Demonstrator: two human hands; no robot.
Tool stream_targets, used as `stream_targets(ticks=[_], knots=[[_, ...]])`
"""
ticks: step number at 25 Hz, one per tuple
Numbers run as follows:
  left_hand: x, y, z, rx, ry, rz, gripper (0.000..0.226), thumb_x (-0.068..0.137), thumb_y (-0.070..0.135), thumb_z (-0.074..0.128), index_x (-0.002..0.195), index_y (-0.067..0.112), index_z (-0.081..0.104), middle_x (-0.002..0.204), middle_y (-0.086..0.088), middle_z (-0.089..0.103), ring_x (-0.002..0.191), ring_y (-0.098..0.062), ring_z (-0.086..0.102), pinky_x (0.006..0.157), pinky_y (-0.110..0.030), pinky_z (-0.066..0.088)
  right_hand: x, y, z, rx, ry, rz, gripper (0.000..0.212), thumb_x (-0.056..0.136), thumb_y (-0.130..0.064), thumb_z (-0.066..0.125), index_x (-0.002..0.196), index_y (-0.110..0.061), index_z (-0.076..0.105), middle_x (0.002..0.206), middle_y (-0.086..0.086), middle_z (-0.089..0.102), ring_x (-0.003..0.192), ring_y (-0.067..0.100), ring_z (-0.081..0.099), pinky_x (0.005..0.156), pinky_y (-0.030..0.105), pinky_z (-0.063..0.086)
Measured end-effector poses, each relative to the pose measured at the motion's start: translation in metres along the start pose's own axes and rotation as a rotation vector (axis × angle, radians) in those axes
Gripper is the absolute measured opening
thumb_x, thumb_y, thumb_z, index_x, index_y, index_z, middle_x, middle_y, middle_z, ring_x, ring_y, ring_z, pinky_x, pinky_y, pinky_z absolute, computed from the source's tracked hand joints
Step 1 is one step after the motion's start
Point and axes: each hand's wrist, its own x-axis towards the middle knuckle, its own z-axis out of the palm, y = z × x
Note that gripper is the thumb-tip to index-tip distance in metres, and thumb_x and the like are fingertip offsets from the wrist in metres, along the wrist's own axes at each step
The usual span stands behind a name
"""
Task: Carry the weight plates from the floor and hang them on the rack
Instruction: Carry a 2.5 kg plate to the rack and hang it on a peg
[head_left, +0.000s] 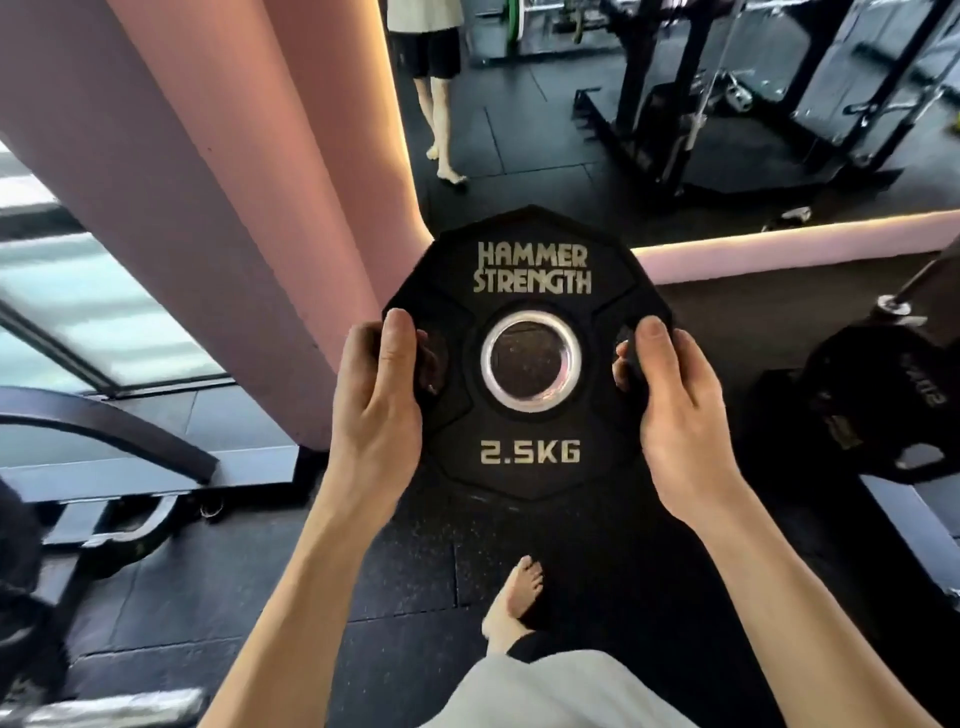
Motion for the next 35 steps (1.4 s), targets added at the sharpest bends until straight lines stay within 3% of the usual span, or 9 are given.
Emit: stream_targets(ticks=[2,6,11,14,17,22,26,30,35], knots=[[0.047,-0.003,0.017,-0.004,-0.023,0.014,0.033,0.097,0.048,0.045,0.077,0.023,0.052,0.077,0.003,0.054,0.074,-0.01,0.052,0.074,-0.034,0.041,0.044,0.002,0.009,0.008,0.018,0.008,0.033,0.095,-0.052,0.049,0.086,-0.022,0.06,0.083,-0.001,0.058,0.082,0.015,0.055,0.085,0.045,0.049],[0.141,-0.003,0.055,0.041,-0.094,0.009,0.033,0.097,0.051,0.044,0.071,0.035,0.054,0.075,0.009,0.056,0.072,-0.01,0.05,0.071,-0.033,0.04,0.128,-0.002,0.018,-0.013,0.12,0.024,0.042,0.089,-0.06,0.049,0.092,-0.021,0.063,0.098,0.009,0.066,0.097,0.024,0.064,0.096,0.051,0.05],[0.225,-0.003,0.118,0.004,-0.262,0.035,0.031,0.095,0.051,0.044,0.072,0.036,0.059,0.07,0.01,0.056,0.069,-0.014,0.05,0.068,-0.04,0.04,0.2,-0.011,0.005,-0.064,0.292,0.018,0.049,0.087,-0.063,0.048,0.094,-0.016,0.061,0.104,0.018,0.063,0.102,0.034,0.061,0.094,0.055,0.05],[0.279,-0.009,0.166,0.018,-0.4,0.074,0.034,0.095,0.053,0.044,0.085,0.025,0.059,0.075,0.006,0.057,0.073,-0.012,0.054,0.071,-0.036,0.045,0.241,-0.01,-0.01,-0.062,0.442,0.009,0.043,0.087,-0.063,0.048,0.085,-0.022,0.061,0.094,0.013,0.063,0.092,0.029,0.062,0.09,0.052,0.052],[0.325,-0.012,0.216,-0.011,-0.529,0.097,0.035,0.093,0.056,0.045,0.082,0.026,0.059,0.076,0.005,0.058,0.073,-0.012,0.056,0.071,-0.035,0.048,0.277,-0.009,-0.022,-0.069,0.608,-0.022,0.035,0.087,-0.062,0.048,0.076,-0.032,0.061,0.084,0.002,0.061,0.083,0.019,0.06,0.082,0.042,0.052],[0.399,-0.008,0.306,-0.071,-0.854,0.13,0.032,0.1,0.045,0.044,0.085,0.021,0.058,0.078,0.004,0.057,0.074,-0.012,0.054,0.07,-0.035,0.047,0.329,-0.02,-0.042,-0.077,0.894,-0.045,0.042,0.079,-0.075,0.052,0.081,-0.034,0.063,0.088,0.0,0.062,0.086,0.019,0.06,0.088,0.05,0.05],[0.422,0.002,0.381,-0.101,-1.076,0.139,0.033,0.098,0.048,0.045,0.084,0.021,0.057,0.076,0.006,0.055,0.074,-0.011,0.051,0.07,-0.035,0.044,0.348,-0.034,-0.066,-0.153,1.103,-0.055,0.037,0.091,-0.06,0.045,0.085,-0.027,0.06,0.087,0.005,0.063,0.086,0.023,0.062,0.087,0.052,0.051],[0.412,0.02,0.467,-0.192,-1.213,0.127,0.029,0.102,0.041,0.045,0.082,0.023,0.056,0.071,0.012,0.055,0.071,-0.006,0.052,0.068,-0.03,0.043,0.364,-0.055,-0.114,-0.192,1.286,-0.116,0.032,0.1,-0.047,0.042,0.086,-0.022,0.058,0.08,-0.001,0.06,0.078,0.013,0.058,0.079,0.039,0.048],[0.384,0.052,0.574,-0.329,-1.264,0.166,0.03,0.098,0.045,0.047,0.083,0.022,0.059,0.074,0.011,0.059,0.075,-0.009,0.055,0.074,-0.033,0.044,0.38,-0.09,-0.201,-0.273,1.39,-0.178,0.039,0.097,-0.056,0.043,0.093,-0.021,0.061,0.088,0.002,0.067,0.086,0.017,0.065,0.086,0.048,0.052]])
